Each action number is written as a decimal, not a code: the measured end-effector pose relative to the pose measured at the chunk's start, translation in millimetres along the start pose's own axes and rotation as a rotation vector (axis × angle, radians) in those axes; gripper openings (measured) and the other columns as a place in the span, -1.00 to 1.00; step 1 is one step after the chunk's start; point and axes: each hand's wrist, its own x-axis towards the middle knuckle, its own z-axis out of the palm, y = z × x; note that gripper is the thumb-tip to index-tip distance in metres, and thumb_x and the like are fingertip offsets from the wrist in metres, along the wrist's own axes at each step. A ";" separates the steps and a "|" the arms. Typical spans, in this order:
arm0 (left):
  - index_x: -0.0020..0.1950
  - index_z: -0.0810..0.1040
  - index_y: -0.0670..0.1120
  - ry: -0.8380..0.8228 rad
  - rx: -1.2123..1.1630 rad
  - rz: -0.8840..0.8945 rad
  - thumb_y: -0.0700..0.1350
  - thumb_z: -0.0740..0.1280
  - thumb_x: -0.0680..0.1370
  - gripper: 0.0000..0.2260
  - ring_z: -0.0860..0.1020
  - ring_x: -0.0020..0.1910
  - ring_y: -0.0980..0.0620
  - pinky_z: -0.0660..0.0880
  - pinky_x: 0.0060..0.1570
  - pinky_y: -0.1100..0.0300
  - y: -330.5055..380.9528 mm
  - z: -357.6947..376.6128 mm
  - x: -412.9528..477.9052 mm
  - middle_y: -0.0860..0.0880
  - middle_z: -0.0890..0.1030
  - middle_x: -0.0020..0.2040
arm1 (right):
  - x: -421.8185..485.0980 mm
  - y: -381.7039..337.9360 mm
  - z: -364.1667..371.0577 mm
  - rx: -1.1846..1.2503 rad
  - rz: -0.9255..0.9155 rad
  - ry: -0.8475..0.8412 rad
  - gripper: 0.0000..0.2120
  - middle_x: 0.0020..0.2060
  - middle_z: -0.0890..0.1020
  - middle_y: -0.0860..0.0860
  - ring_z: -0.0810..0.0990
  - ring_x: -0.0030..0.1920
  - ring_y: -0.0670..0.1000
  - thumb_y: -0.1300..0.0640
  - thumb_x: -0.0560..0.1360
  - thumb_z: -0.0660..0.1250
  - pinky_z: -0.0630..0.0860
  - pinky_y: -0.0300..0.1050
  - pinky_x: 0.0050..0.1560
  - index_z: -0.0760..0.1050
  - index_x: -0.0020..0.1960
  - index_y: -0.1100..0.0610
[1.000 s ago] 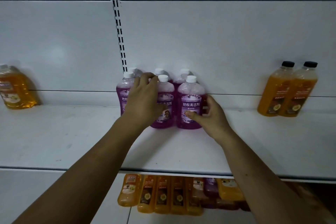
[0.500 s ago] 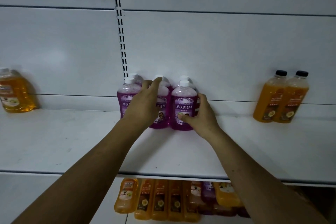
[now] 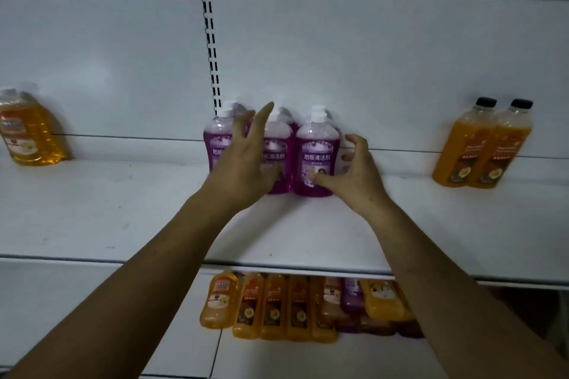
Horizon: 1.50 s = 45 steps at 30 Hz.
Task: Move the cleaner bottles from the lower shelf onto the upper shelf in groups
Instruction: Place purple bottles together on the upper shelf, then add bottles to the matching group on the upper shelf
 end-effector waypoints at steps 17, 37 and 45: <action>0.31 0.55 0.13 -0.210 -0.066 0.146 0.25 0.33 0.59 -0.65 0.56 0.11 0.21 0.54 0.04 0.22 46.6 45.6 -189.6 0.21 0.62 0.17 | -228.0 26.9 -73.3 -0.144 -0.056 -0.025 -0.74 -0.02 0.64 -0.20 0.64 0.01 -0.14 -0.02 0.51 0.48 0.56 -0.29 0.01 0.55 0.18 -0.12; 0.44 0.54 0.03 -0.670 -0.488 -0.534 0.15 0.42 0.61 -0.56 0.59 0.28 -0.02 0.52 0.27 0.03 -11.4 327.7 -132.7 -0.04 0.61 0.37 | -204.0 238.2 -19.5 0.586 1.096 0.147 -0.59 0.06 0.72 0.04 0.74 0.07 0.12 -0.21 0.51 0.49 0.68 0.12 0.12 0.53 0.25 -0.05; 0.22 0.60 0.02 -0.588 -0.592 -0.727 0.07 0.53 0.53 -0.69 0.61 -0.06 0.13 0.53 -0.16 0.25 -6.5 368.4 -117.2 0.04 0.65 0.06 | -181.1 273.4 -8.1 0.883 1.127 0.104 -0.49 0.17 0.70 0.20 0.72 0.16 0.19 -0.12 0.51 0.51 0.64 0.13 0.17 0.46 0.35 0.05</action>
